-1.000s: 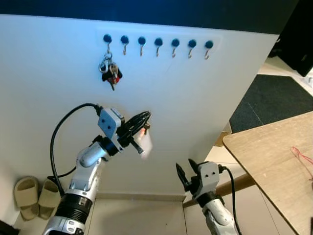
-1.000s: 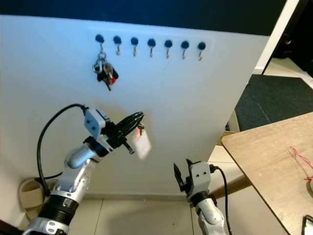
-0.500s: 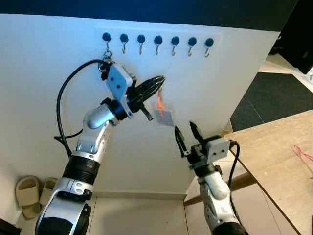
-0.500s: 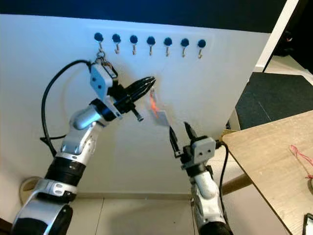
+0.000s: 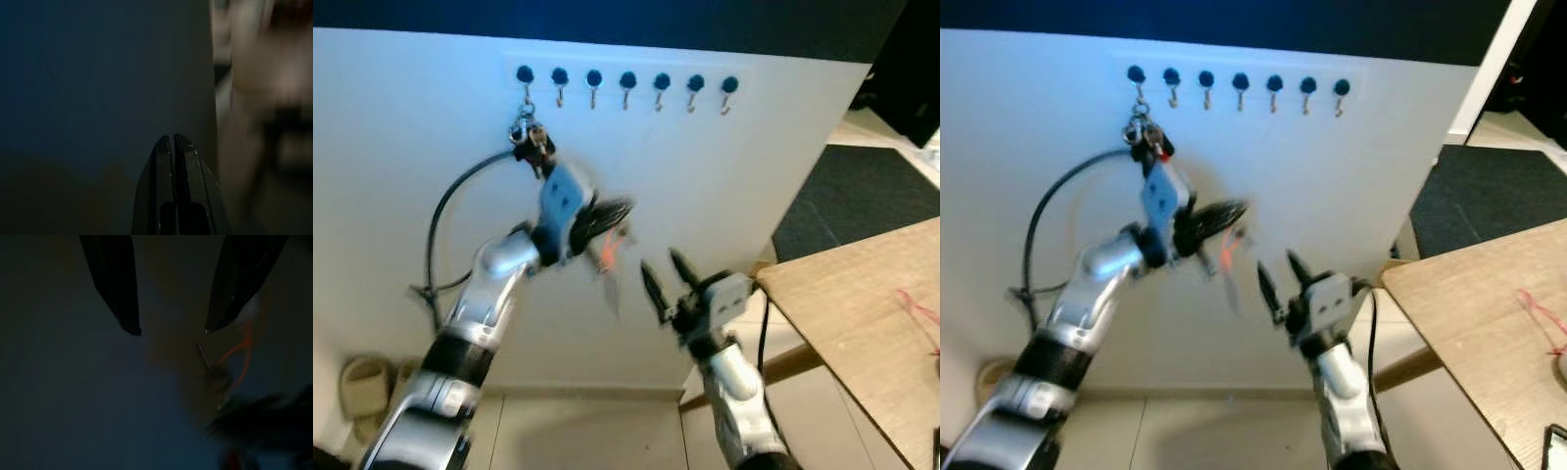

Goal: Hang keys on a hook

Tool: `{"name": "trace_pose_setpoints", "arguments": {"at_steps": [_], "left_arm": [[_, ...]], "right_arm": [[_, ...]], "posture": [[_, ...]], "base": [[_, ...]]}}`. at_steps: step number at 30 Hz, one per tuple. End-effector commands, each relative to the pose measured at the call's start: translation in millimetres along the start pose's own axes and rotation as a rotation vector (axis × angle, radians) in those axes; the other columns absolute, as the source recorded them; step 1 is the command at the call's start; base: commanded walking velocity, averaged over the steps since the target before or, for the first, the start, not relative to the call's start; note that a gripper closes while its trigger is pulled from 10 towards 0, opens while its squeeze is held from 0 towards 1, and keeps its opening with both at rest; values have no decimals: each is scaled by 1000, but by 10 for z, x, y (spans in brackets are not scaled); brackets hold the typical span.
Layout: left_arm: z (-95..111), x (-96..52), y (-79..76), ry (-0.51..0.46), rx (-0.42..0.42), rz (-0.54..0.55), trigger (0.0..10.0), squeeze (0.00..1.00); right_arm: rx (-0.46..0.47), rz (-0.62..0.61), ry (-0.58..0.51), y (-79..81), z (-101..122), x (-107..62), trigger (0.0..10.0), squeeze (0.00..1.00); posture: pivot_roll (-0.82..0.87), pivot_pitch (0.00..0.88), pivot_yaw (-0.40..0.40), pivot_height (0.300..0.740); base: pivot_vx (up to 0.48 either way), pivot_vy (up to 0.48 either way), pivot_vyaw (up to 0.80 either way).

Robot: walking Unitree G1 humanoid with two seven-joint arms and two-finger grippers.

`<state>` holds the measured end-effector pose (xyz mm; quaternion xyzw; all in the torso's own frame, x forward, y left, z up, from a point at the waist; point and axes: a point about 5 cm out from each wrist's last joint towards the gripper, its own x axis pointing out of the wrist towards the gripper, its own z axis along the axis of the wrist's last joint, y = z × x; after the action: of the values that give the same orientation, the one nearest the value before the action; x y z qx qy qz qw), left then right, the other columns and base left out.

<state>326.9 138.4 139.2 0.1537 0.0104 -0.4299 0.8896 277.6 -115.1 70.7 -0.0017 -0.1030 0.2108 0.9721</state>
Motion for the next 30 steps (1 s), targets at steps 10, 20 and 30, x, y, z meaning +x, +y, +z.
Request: {"name": "trace_pose_setpoints", "arguments": {"at_steps": [10, 20, 30], "left_arm": [[-1612, -794, -701, 450, -476, 631, 10000, 0], [-2020, -1146, -1332, 652, -701, 848, 10000, 0], [-2046, -1087, -1419, 668, -722, 884, 10000, 0]], "right_arm": [[171, -288, 751, -159, -1044, -952, 10000, 0], [165, -216, 910, -110, -1167, -1115, 10000, 0], [120, -246, 969, -156, -1203, -1233, 10000, 0]], "posture": [[61, 42, -76, 740], [57, 28, -83, 740], [54, 20, -74, 740]], "base": [[0, 0, 0], [0, 0, 0], [0, 0, 0]]}}
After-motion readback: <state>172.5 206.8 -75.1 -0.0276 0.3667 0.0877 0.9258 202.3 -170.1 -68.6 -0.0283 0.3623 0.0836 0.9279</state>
